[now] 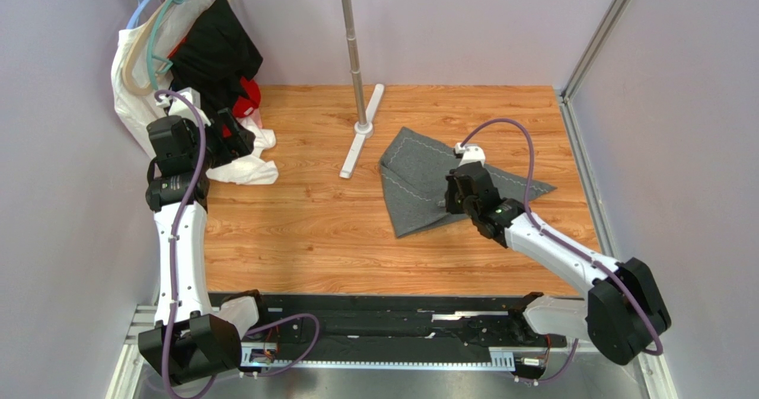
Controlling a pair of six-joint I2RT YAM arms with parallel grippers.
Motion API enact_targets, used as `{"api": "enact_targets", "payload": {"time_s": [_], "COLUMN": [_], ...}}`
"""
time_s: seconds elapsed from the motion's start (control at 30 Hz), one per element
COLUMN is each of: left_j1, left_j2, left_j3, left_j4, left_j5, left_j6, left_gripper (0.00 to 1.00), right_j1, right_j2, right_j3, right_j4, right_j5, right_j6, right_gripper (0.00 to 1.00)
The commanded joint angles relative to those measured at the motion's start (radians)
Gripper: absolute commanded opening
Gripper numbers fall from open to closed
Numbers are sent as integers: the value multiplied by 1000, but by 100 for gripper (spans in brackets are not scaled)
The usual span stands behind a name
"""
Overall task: Fold the napkin, place the utensils inside, and roll it up
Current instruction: Fold the napkin
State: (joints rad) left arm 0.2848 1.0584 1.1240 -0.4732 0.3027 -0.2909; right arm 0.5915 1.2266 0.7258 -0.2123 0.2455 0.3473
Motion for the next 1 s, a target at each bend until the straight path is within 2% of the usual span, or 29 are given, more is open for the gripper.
{"api": "enact_targets", "payload": {"time_s": [0.0,0.27,0.47,0.97], "left_j1": [8,7,8,7], "left_j2": [-6,-5,-5,2], "left_j3": [-4,-6,-9,-12], "left_j4": [38,42,45,54], "left_j5": [12,21,26,50], "left_j6": [-17,-21,-24,-33], "left_gripper": [99,99,99,99], "right_j1": [-56,-209,-292,-317], "right_j2": [-94,-110,-52,53], "right_j3": [-15,-31,-26,-9], "right_j4": [-10,-24,1,77], "right_j5": [20,-21,-74,-68], "right_j6": [-13,-71,-114,-113], "right_gripper": [0,0,0,0]}}
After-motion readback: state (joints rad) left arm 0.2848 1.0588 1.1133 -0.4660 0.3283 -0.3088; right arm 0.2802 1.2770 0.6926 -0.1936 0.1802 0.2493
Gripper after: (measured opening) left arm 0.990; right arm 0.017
